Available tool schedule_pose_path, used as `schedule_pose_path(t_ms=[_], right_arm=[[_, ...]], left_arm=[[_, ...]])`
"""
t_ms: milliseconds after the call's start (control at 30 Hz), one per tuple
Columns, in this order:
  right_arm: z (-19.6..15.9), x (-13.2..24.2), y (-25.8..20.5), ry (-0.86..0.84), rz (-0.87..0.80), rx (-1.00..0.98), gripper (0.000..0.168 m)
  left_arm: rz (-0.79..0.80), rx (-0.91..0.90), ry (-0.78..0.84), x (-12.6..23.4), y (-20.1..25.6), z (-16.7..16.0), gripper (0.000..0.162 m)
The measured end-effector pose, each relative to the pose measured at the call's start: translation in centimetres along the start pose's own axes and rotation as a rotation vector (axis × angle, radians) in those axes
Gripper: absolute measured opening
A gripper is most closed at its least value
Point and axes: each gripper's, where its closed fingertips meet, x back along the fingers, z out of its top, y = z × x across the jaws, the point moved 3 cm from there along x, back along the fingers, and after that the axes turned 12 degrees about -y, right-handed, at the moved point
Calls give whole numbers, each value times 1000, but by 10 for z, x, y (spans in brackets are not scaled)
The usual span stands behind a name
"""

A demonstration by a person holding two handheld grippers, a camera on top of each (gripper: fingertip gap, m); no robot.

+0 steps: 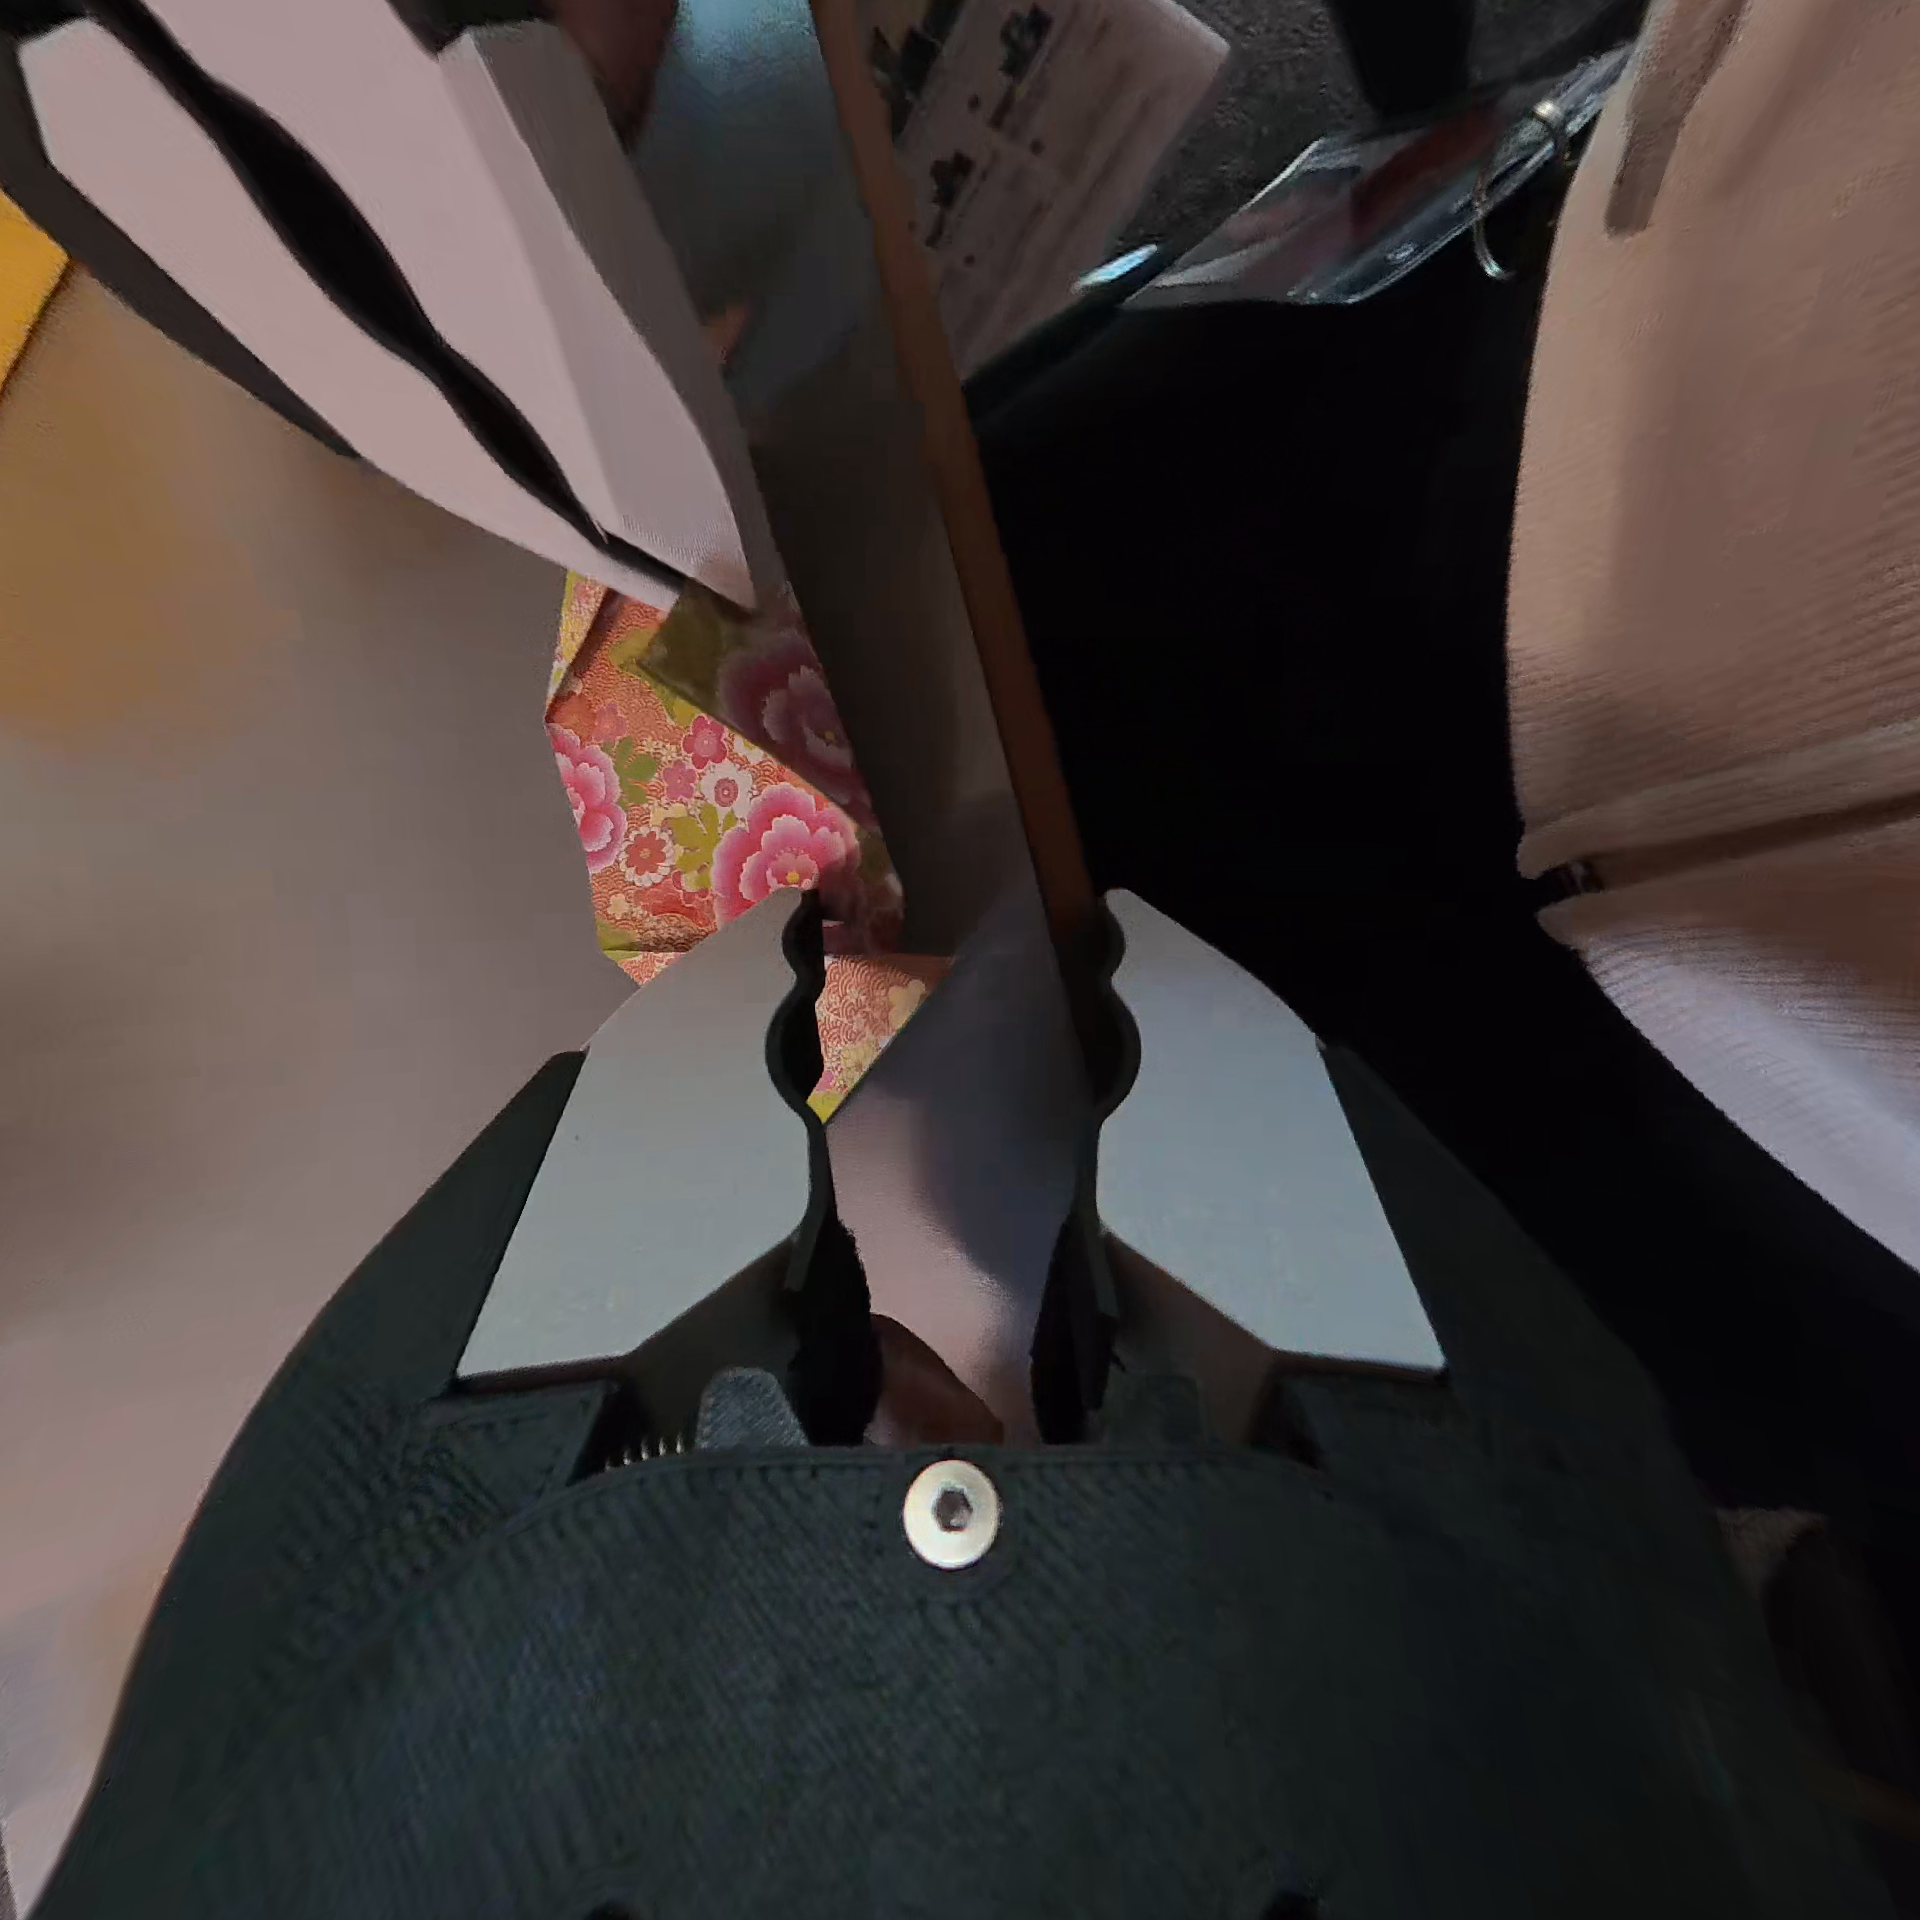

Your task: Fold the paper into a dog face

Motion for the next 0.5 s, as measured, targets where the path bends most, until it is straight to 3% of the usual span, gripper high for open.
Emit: schedule_pose_path(t_ms=[233,500], right_arm=[[-6,-4,16,-62,5,-204,1],[-9,-9,17,-96,-12,-231,1]], left_arm=[[-61,-14,44,1,-2,-1,50],[-68,-39,51,1,-3,-2,49]])
